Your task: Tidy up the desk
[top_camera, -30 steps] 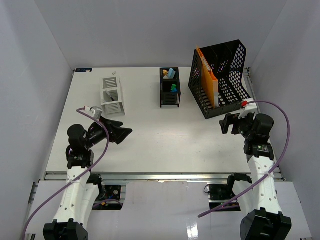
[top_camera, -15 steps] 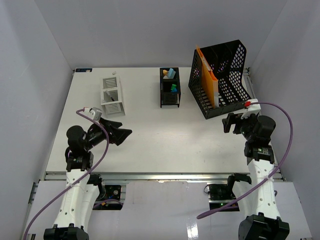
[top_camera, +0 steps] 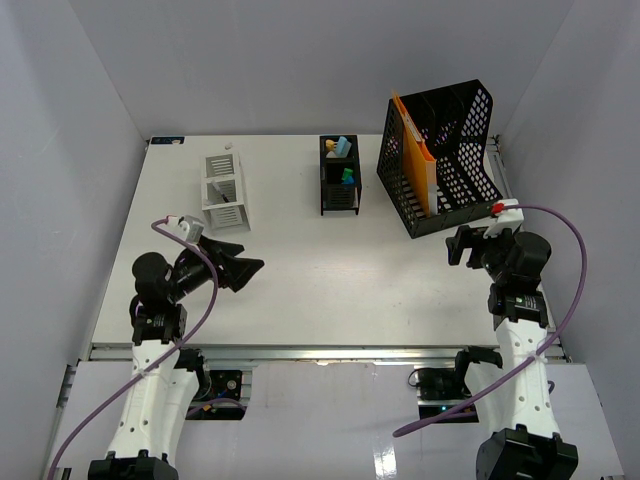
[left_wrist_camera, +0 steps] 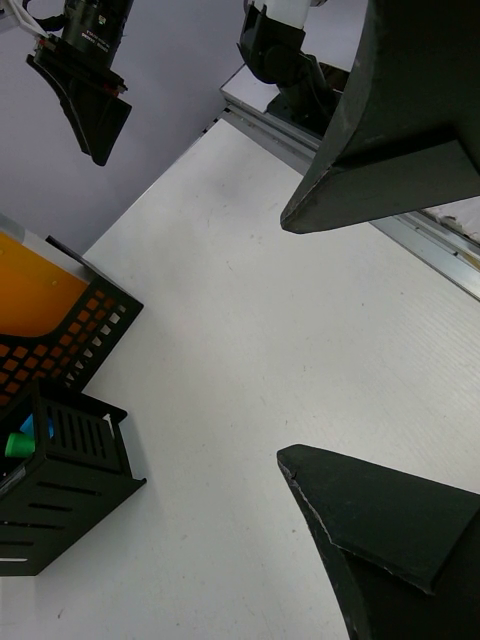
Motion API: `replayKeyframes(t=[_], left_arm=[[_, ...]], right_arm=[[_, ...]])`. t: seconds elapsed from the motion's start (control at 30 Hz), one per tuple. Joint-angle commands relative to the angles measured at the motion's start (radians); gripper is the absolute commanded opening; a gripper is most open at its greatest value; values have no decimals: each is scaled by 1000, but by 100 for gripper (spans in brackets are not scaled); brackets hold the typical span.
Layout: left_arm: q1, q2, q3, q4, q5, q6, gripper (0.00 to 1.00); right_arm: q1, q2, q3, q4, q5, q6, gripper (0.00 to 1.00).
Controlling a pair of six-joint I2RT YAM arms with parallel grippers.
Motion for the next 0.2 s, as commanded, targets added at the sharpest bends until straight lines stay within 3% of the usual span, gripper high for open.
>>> replayKeyframes(t=[0.0, 0.17], left_arm=[[1, -8, 29, -5, -8, 13, 98], [2, -12, 31, -10, -16, 16, 98]], right_arm=[[-8, -7, 1, 49, 16, 9, 90], [-9, -7, -3, 51, 16, 12, 90]])
